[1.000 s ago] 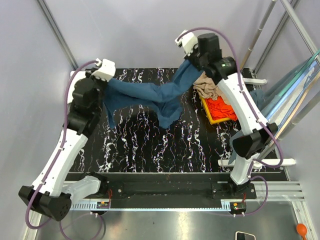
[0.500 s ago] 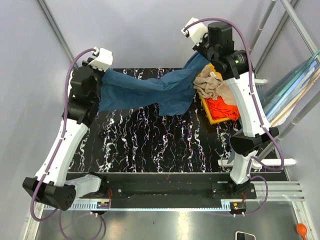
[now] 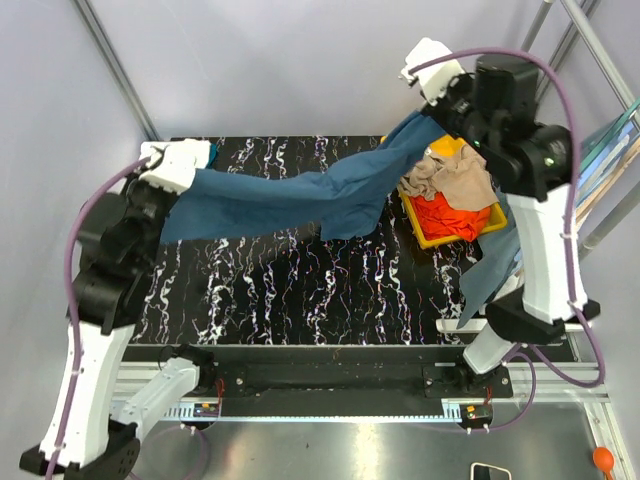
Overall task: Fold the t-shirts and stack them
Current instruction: Flatten the tshirt out
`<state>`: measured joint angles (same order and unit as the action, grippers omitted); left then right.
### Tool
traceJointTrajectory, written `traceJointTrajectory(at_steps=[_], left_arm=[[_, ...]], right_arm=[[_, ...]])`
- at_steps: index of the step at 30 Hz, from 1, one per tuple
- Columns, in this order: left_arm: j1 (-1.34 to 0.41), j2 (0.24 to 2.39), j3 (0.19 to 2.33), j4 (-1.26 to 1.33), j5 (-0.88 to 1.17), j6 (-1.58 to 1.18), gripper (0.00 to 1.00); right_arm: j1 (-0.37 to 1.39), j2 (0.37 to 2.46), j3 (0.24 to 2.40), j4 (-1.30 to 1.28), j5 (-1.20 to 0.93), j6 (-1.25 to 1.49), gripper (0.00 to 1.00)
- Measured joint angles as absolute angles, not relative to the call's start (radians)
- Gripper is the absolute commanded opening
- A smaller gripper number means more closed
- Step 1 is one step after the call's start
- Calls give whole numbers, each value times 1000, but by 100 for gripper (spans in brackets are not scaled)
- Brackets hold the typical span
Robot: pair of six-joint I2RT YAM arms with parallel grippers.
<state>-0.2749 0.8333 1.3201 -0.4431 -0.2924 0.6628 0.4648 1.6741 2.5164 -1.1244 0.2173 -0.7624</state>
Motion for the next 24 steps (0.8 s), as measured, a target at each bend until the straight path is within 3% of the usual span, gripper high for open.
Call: traceJointTrajectory(at_steps=[10,17,20,24], left_arm=[[-281,693,1305,-710,-130,693,0],[-279,725,1140,-640,-163,781,0],[-255,810,988,-511,-192,831,0],[-173,1076,875,-339,-214,857,0]], right_arm=[[471,1527,2494,-1191,173,-739,0],[471,1456,2198,-1108,175,-737,0],[470,1489,2035,-1017,175,-744,0],[448,1641,1934,-917,166,-747,0]])
